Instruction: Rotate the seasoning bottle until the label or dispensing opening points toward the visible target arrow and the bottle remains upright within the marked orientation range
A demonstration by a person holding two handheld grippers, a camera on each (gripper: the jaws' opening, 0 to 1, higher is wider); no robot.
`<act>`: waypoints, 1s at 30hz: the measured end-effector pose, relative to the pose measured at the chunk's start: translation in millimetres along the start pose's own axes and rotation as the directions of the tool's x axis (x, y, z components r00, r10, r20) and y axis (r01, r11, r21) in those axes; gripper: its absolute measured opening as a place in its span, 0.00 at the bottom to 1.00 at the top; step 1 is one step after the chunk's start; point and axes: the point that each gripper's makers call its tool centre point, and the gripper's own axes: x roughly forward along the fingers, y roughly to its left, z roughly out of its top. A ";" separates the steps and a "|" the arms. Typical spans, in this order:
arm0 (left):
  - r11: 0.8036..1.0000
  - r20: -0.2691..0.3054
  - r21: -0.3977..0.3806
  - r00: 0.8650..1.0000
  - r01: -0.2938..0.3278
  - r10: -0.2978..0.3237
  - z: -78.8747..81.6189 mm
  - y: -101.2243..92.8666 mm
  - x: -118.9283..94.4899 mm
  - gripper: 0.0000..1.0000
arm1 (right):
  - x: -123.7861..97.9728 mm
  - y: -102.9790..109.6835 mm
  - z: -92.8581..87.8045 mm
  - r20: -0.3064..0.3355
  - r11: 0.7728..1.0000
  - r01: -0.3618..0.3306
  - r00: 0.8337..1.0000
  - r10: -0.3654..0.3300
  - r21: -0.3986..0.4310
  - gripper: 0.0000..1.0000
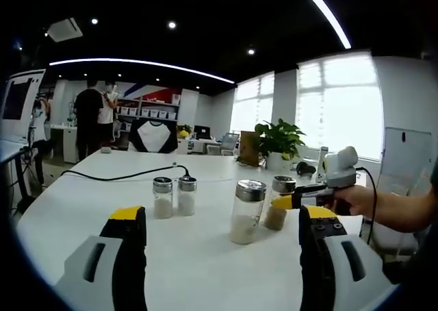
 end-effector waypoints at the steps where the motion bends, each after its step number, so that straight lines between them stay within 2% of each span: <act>1: 1.000 -0.001 -0.001 1.000 -0.001 0.001 -0.3 0.0 0.0 0.97 | -0.1 0.0 0.0 0.000 1.000 -0.001 1.000 0.001 0.001 0.37; 7: 1.000 -0.004 -0.003 1.000 -0.001 0.001 -1.3 -0.4 -1.0 0.97 | 0.1 -0.3 0.0 -0.006 1.000 -0.018 1.000 0.018 0.006 0.37; 17: 1.000 -0.003 -0.001 1.000 -0.001 0.001 0.8 -0.4 -0.2 0.97 | 1.3 -1.2 0.2 -0.016 0.996 -0.087 0.996 0.087 -0.011 0.37; 30: 1.000 -0.001 0.002 1.000 0.005 -0.005 4.0 -1.7 0.0 0.97 | 3.4 -0.3 -0.8 -0.037 0.977 -0.213 0.977 0.212 -0.028 0.38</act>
